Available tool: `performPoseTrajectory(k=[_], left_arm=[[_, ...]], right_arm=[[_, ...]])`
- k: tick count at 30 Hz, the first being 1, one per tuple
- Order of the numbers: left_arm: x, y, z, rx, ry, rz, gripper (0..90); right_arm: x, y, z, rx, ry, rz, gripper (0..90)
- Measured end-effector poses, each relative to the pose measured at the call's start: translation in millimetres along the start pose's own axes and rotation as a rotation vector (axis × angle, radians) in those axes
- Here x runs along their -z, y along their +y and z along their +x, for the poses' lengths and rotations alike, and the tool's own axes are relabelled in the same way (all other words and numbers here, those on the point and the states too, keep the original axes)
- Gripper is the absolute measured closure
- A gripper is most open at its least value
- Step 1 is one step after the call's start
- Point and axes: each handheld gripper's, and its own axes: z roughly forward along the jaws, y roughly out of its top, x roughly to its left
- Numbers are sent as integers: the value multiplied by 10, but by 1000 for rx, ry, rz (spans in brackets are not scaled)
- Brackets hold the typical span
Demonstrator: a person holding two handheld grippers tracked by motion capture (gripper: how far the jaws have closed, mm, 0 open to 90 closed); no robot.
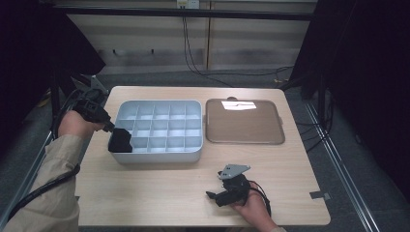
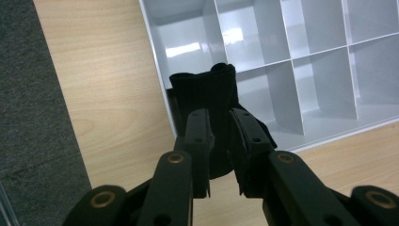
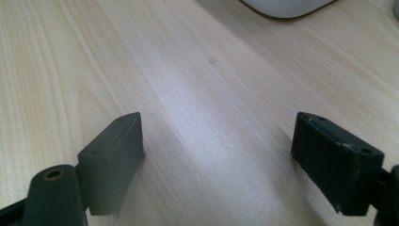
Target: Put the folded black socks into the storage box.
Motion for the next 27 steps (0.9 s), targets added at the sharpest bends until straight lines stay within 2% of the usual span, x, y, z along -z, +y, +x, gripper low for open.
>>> performPoseTrajectory(k=[7, 11, 20, 22, 27], left_arm=[[8, 20, -22, -11, -4, 2, 898], [-12, 31, -23, -16, 1, 7, 900], [-110, 42, -19, 0, -5, 20, 900], [-134, 47, -15, -12, -2, 24, 900], [-205, 61, -26, -8, -3, 19, 900]], right_arm=[[0, 0, 0, 1, 0, 0, 171], [0, 0, 0, 0, 0, 0, 171], [0, 0, 0, 0, 0, 0, 171], [1, 0, 0, 0, 0, 0, 171], [1, 0, 0, 0, -1, 1, 171]])
